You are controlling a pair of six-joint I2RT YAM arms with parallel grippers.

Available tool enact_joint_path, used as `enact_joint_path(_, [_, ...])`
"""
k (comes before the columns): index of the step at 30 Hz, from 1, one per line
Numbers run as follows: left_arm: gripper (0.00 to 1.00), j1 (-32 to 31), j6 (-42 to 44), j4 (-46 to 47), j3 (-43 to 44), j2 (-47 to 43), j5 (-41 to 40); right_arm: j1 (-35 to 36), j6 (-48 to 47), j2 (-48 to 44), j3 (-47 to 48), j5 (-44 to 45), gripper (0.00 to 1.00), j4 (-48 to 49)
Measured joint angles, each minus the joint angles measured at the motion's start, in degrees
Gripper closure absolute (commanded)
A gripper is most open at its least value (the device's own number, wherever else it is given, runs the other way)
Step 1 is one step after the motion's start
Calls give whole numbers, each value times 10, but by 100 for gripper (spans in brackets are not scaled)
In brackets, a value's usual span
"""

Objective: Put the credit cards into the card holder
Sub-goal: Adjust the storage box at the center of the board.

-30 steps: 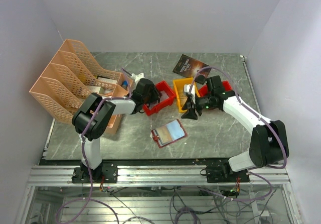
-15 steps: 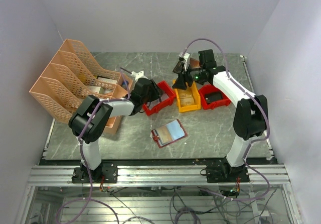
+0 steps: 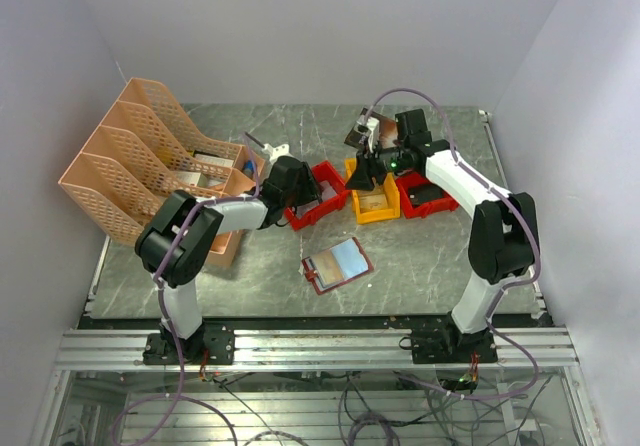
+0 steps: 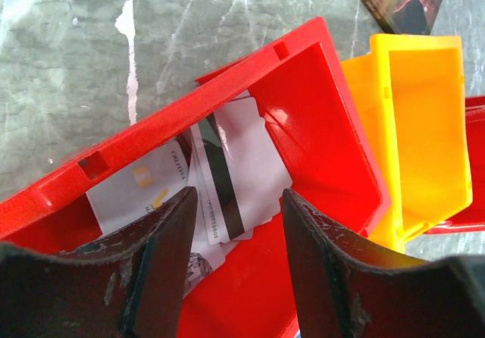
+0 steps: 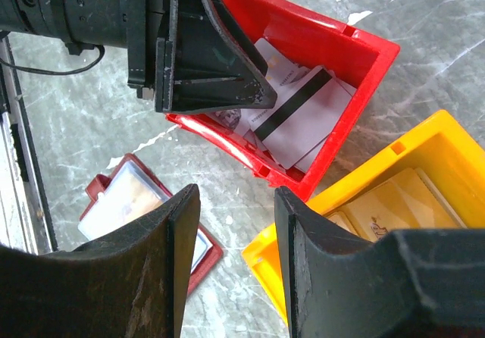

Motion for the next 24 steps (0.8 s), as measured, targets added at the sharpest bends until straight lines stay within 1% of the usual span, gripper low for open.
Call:
enact_joint_path(6, [40, 0, 6, -16, 12, 3, -7, 0, 3, -3, -2, -2, 59, 4])
enact_joint_path(10, [40, 0, 6, -16, 20, 11, -7, 11, 22, 6, 10, 23, 59, 12])
enact_joint_path(16, [40, 0, 6, -16, 20, 11, -7, 49, 56, 69, 78, 107, 60, 20])
enact_joint_path(20, [40, 0, 5, -16, 19, 11, -7, 70, 76, 101, 94, 180, 60, 21])
enact_joint_path(24, [40, 0, 4, -15, 17, 11, -7, 72, 82, 114, 108, 224, 58, 16])
